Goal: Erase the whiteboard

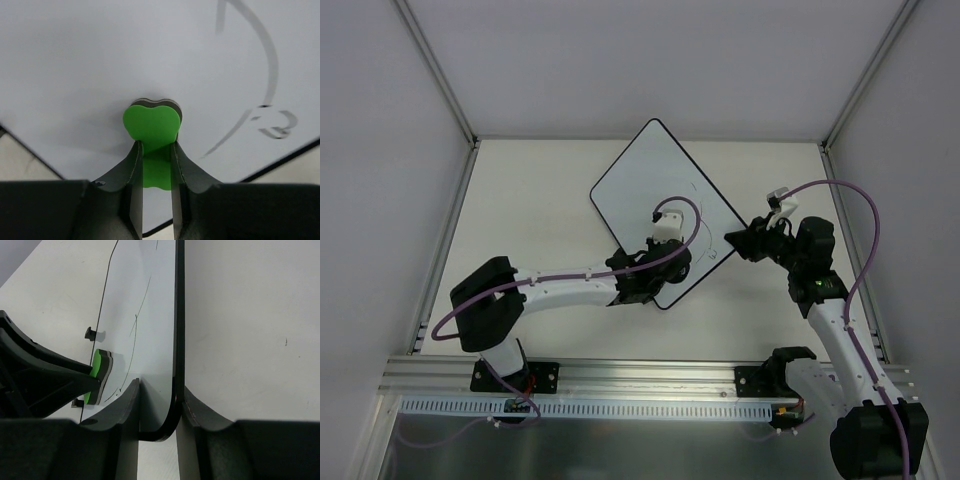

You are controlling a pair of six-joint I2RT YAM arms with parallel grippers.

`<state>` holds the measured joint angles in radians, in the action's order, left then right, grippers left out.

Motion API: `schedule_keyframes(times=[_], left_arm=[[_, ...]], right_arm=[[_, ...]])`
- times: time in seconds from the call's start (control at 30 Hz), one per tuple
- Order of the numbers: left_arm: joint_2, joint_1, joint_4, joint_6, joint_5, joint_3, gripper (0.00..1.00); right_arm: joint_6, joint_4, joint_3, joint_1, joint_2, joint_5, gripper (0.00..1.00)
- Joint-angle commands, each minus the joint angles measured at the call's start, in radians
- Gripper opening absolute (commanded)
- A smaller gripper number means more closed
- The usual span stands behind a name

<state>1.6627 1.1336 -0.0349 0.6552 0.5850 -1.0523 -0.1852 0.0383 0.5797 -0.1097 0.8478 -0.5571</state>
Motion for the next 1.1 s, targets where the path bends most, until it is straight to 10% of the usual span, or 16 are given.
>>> schedule_keyframes(times=[0.0, 0.37, 1.07], left_arm=[[0.072, 0.049, -0.243, -0.037, -0.298, -0.093, 0.0], [0.124, 0.032, -0.191, -0.25, -0.326, -0.227, 0.0], [0.078, 0.048, 0.024, -0.111, -0.29, 0.092, 0.0]], right_arm=[[-0.195, -0.101, -0.018, -0.065, 0.005, -0.046, 0.0], [-0.198, -0.106, -0.015, -0.07, 0.007, -0.041, 0.0], [-0.204, -0.123, -0.009, -0.074, -0.001, -0.024, 0.0]])
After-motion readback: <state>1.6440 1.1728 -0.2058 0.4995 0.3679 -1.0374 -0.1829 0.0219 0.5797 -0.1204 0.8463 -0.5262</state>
